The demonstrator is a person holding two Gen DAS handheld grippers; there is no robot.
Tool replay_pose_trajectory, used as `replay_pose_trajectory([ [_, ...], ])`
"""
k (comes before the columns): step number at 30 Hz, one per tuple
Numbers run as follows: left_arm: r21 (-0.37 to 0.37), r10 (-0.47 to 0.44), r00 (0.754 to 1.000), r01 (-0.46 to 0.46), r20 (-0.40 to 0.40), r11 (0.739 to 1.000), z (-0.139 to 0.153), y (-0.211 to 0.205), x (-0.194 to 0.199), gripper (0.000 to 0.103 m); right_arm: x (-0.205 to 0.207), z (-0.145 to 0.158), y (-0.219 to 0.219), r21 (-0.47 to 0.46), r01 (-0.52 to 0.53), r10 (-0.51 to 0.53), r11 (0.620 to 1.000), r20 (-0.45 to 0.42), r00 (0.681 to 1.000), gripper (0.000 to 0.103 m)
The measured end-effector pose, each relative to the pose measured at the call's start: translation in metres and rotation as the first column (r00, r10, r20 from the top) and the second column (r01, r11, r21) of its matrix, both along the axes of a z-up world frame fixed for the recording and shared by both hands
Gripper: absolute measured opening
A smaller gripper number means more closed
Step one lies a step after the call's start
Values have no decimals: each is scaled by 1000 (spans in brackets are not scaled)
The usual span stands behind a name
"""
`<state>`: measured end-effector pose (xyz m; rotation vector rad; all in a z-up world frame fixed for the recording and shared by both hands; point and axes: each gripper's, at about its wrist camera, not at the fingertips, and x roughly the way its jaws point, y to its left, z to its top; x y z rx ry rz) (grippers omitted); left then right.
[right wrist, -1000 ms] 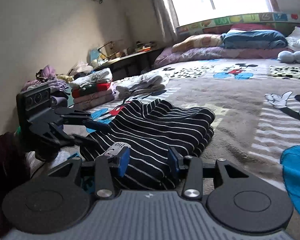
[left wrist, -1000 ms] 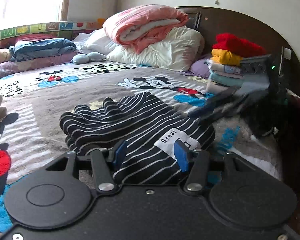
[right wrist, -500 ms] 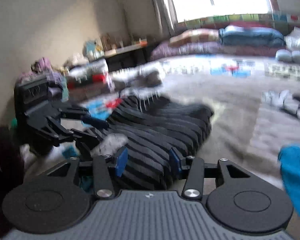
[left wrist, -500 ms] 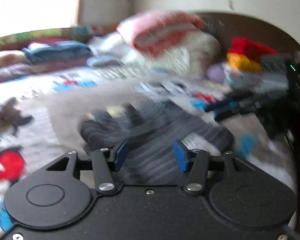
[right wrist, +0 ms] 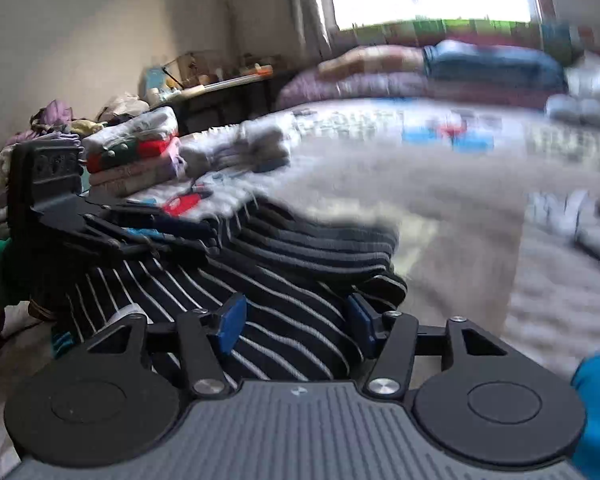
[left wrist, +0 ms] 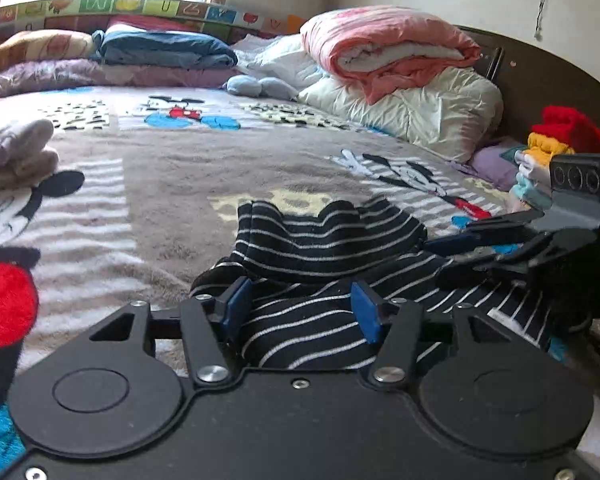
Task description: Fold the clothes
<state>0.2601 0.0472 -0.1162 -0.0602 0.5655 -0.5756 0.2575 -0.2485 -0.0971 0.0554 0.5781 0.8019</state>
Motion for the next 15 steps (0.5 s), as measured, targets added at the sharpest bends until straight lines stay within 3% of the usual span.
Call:
replay_pose_trajectory([
  [4, 27, 4, 1000, -4, 5, 1000, -1, -6, -3, 56, 4, -9, -1, 18, 7, -6, 1000, -39, 999, 57],
  [9, -54, 84, 996, -82, 31, 995, 14, 8, -25, 57, -10, -2, -2, 5, 34, -34, 999, 20, 999, 57],
  [13, -134, 155, 987, -149, 35, 980, 26, 21, -45, 59, -28, 9, -29, 158, 146, -142, 977, -33, 989, 59],
  [15, -178, 187, 982, -185, -6, 966, 30, 28, -54, 61, -37, 6, -42, 236, 212, -189, 948, -115, 975, 61],
])
